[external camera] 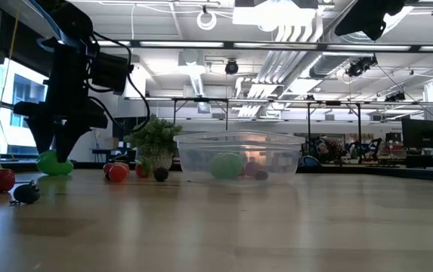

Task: Pick and placing Produce into tupperware
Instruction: Put the green pear into the transparent bin

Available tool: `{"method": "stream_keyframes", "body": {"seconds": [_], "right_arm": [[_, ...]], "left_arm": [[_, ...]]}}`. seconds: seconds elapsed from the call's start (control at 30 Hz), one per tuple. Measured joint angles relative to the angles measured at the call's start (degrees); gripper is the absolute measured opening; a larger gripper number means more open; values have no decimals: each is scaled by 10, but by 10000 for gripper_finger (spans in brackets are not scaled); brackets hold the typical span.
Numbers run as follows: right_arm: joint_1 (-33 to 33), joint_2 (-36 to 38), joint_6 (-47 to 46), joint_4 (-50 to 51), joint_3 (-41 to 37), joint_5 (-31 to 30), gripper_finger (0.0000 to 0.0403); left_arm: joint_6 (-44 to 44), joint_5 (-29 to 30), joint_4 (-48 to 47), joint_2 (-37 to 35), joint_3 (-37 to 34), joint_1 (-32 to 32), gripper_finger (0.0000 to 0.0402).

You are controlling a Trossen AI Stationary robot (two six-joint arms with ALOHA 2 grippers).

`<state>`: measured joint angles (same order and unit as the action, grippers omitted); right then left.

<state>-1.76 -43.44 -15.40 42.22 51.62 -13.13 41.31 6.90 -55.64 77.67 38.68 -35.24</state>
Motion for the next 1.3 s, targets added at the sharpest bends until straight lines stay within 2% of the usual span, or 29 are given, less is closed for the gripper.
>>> {"method": "stream_keyframes", "body": {"seconds": [0.4, 0.73, 0.97, 1.3], "right_arm": [[0, 0, 0, 0, 0, 0, 25], [0, 0, 0, 0, 0, 0, 25], [0, 0, 0, 0, 0, 0, 25], [0, 0, 0, 0, 0, 0, 25]], "left_arm": [[3, 3, 8, 0, 0, 0, 230], [-4, 12, 18, 3, -3, 0, 275], [-4, 7, 88, 2, -45, 0, 269], [-6, 9, 101, 2, -52, 0, 271]]}}
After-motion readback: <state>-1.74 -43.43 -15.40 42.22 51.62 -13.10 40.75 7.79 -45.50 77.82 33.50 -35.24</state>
